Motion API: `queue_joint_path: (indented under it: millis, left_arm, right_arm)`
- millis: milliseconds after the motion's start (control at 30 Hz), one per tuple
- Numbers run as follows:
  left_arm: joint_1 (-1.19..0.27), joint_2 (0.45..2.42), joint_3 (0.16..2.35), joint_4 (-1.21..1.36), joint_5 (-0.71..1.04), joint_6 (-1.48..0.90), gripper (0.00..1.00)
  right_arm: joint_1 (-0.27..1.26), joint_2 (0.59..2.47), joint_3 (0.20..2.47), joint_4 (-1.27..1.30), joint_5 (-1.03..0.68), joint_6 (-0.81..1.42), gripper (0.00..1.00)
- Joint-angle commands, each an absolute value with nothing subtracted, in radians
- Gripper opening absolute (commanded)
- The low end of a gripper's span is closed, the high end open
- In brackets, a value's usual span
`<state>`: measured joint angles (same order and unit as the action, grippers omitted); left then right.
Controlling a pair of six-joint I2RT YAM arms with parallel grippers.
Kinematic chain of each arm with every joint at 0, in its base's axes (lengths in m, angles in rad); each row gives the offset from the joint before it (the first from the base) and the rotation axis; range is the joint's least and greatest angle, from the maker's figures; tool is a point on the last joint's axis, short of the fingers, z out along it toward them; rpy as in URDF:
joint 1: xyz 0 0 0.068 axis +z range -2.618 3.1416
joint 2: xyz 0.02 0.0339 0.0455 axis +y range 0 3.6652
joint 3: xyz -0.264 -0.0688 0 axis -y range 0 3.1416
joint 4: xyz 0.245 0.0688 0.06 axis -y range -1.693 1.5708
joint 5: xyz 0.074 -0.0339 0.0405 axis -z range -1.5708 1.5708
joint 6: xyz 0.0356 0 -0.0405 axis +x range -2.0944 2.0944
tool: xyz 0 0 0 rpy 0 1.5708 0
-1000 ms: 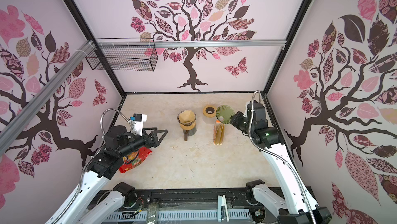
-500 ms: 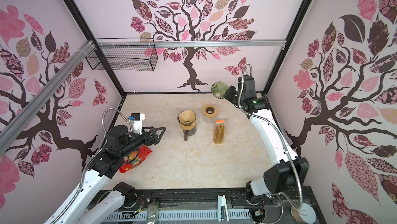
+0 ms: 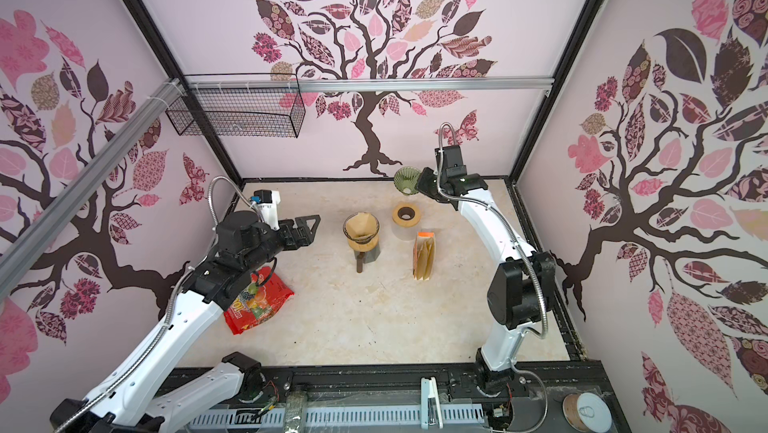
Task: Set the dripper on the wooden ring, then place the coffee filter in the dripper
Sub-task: 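Reach the left gripper toward the green dripper while the right gripper holds it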
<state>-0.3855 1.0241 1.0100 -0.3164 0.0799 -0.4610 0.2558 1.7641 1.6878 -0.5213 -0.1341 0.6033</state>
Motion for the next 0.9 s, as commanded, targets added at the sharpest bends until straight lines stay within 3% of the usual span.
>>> queue_joint_path:
  millis: [0, 567, 867]
  left_arm:
    - [-0.380, 1.123, 1.126, -0.256, 0.138, -0.453, 0.94]
    - [-0.396, 1.606, 1.609, -0.423, 0.461, -0.495, 0.90]
    - [-0.476, 1.765, 1.815, -0.623, 0.428, -0.376, 0.85]
  right_arm:
    - [0.268, 1.790, 1.708, -0.529, -0.140, 0.566, 0.00]
    - [0.269, 1.803, 1.622, -0.516, -0.131, 0.504, 0.00]
    - [0.268, 1.852, 1.641, -0.513, -0.143, 0.498, 0.00]
